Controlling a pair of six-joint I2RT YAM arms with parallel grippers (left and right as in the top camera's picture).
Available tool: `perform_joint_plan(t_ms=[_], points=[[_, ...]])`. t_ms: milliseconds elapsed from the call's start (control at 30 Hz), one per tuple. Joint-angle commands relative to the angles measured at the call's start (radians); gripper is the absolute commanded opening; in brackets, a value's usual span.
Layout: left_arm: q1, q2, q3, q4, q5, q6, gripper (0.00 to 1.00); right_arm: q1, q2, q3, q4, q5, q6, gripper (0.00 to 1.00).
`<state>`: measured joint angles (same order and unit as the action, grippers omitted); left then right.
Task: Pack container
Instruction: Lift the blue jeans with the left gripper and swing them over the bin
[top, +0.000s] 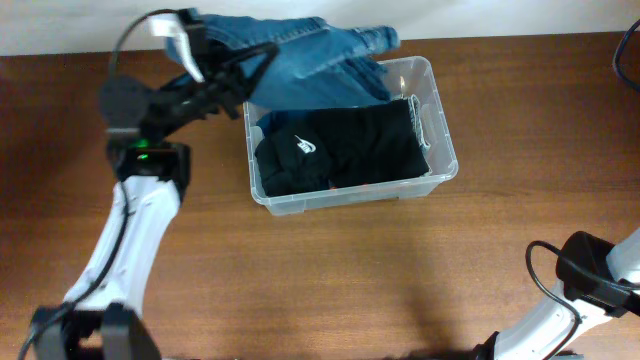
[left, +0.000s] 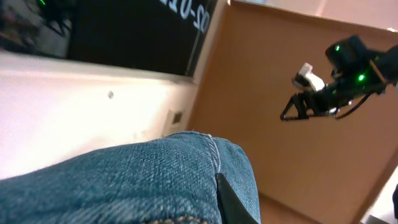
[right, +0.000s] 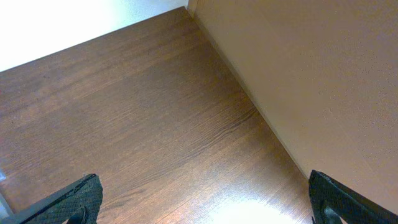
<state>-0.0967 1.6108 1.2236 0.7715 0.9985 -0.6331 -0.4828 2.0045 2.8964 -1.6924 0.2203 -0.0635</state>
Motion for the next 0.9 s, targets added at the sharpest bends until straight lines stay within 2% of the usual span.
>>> perform_joint_plan(t_ms=[0,133,367,867], points=[[-0.06,0.034,0.09,0.056,-0.016,0.019,0.0,-0.002,0.001,-0.002,-0.006,0.008,0.002,0.99],[-0.122,0.098,0.154,0.111,0.035,0.019,0.0,-0.002,0.001,-0.002,-0.006,0.008,0.002,0.98],[-0.204,0.183,0.309,0.115,0.08,0.021,0.0,-0.002,0.001,-0.002,-0.006,0.008,0.002,0.98],[-0.245,0.339,0.371,0.115,0.086,0.2,0.0,-0.002,0.001,-0.002,-0.006,0.008,0.002,0.98]])
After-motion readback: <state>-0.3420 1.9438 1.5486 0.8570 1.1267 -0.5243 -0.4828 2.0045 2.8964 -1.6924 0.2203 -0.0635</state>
